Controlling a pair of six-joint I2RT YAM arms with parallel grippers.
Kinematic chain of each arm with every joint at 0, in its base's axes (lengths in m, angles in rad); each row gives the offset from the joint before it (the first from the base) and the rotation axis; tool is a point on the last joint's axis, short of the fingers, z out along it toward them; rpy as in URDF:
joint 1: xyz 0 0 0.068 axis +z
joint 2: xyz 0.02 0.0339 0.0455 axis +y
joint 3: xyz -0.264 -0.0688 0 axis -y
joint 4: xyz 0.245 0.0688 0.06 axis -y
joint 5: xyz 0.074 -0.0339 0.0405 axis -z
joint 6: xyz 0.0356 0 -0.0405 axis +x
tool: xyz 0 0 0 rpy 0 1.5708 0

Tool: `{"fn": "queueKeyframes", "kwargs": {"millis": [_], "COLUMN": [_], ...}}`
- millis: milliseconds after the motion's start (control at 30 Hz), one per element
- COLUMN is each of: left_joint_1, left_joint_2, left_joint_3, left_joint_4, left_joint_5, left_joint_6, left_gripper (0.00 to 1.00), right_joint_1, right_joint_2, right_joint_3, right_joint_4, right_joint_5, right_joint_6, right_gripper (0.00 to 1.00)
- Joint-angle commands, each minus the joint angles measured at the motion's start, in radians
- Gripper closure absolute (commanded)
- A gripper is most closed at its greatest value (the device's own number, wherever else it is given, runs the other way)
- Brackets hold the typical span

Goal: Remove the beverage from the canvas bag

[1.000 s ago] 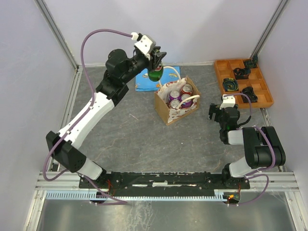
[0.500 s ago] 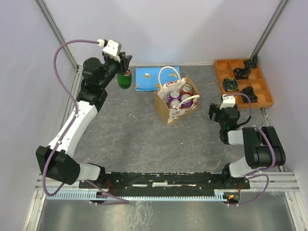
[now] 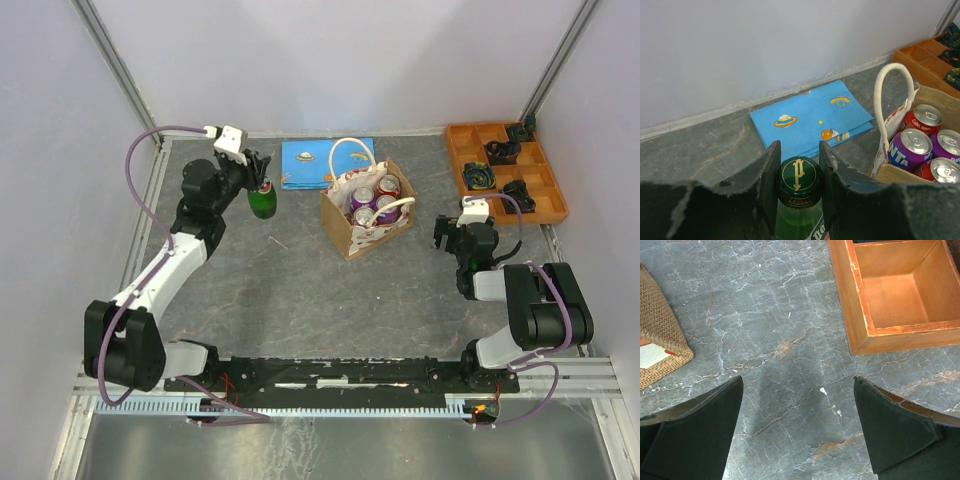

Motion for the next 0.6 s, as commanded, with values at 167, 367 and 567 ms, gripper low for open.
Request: {"fn": "queueKeyframes", "kwargs": {"millis": [167, 367, 567], "left_joint_1": [0.006, 0.018, 0.045], "left_joint_2": [0.053, 0.137, 0.199], "left_joint_3": [-0.074, -0.103, -0.14], "left_joint_4": [0.439, 0.49, 0.602], "left_joint_5": [0.045, 0.05, 0.048], "left_joint_6": [-0.011, 0.041, -0.004], "left_gripper": [0.97, 0.97, 0.97], "right_joint_1": [-0.002, -0.002, -0.002], "right_joint_2": [-0.003, -0.005, -0.005], "right_joint_3": [0.023, 0.023, 0.023], "right_joint_4": [0.041, 0.042, 0.041], "right_joint_5": [-0.008, -0.008, -0.008], "right_joint_6": [-0.005, -0.005, -0.005], "right_gripper": [0.01, 0.01, 0.01]}}
